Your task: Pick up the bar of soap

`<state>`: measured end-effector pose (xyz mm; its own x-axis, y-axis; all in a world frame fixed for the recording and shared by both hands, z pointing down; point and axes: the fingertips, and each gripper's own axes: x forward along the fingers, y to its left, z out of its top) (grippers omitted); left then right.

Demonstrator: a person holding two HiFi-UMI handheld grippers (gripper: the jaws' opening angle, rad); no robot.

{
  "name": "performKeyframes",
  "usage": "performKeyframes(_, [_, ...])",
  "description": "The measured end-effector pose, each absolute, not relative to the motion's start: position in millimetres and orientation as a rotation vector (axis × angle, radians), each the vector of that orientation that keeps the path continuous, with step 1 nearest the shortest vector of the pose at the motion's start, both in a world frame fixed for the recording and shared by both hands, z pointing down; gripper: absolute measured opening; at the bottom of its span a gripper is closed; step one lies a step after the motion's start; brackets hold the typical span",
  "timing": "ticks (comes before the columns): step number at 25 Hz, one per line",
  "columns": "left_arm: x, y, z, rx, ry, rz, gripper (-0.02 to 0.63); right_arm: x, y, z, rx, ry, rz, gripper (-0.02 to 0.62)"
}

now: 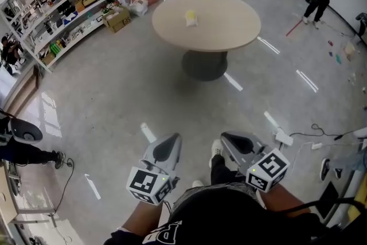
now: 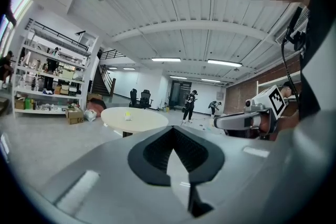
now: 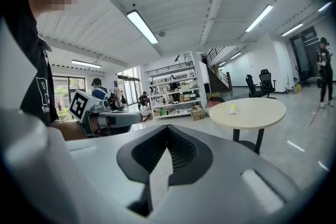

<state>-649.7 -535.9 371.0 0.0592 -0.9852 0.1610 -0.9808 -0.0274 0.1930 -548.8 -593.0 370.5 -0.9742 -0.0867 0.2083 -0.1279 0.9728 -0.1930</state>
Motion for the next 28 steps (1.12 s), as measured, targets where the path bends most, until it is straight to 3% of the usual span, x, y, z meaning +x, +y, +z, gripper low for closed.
performKeyframes(16, [-742.0,-664.2,356.7,2.011,-2.083,0.005,0.008,-656.1,-739.1,362.0,0.066,-2.993,0.343,0.008])
performKeyframes(28, [-766.1,-826.0,345.9,2.044,-2.088,0.025,0.008,-676.9,-896.3,364.4,0.075,-2.992,0.33,0.008])
